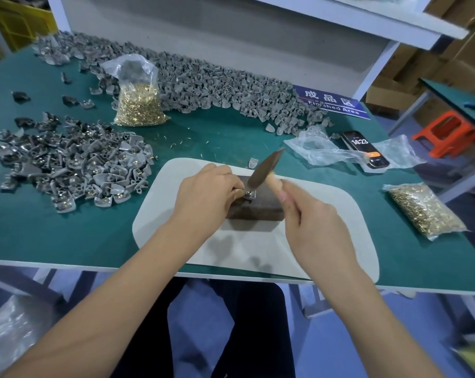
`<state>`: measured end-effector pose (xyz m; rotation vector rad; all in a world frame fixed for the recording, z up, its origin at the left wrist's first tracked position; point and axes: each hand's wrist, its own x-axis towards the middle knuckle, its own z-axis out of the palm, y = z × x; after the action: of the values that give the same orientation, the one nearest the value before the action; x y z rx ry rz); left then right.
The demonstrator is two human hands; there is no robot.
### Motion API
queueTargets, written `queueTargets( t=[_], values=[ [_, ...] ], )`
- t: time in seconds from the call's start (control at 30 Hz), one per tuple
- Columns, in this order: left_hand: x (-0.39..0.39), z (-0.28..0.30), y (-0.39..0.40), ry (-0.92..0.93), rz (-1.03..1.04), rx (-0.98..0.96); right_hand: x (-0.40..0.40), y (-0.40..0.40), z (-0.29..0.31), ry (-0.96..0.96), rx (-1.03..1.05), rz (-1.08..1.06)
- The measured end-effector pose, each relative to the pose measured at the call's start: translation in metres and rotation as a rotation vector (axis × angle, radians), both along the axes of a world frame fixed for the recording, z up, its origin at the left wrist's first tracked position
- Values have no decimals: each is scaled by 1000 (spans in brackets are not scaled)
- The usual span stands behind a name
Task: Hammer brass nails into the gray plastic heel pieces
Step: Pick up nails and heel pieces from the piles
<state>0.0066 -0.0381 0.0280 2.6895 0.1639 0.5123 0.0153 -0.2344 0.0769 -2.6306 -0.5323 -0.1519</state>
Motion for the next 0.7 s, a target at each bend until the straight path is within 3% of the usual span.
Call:
queueTargets(
  t=[0.2,0.3,0.47,0.6,0.7],
  values=[
    [1,0,1,32,7,9,4,-5,-1,-24,53,-7],
    [1,0,0,43,-3,2,6,-6,-3,38,-35,13],
    [1,-4,0,25,-13,-52,32,-19,-17,-67,-114,-223],
    [-8,-11,2,-75,-11,-150,48,-24,-38,56,-197,-328],
    [-24,-20,20,-177,116,-203,45,-19,-47,99,-294,-285]
  ],
)
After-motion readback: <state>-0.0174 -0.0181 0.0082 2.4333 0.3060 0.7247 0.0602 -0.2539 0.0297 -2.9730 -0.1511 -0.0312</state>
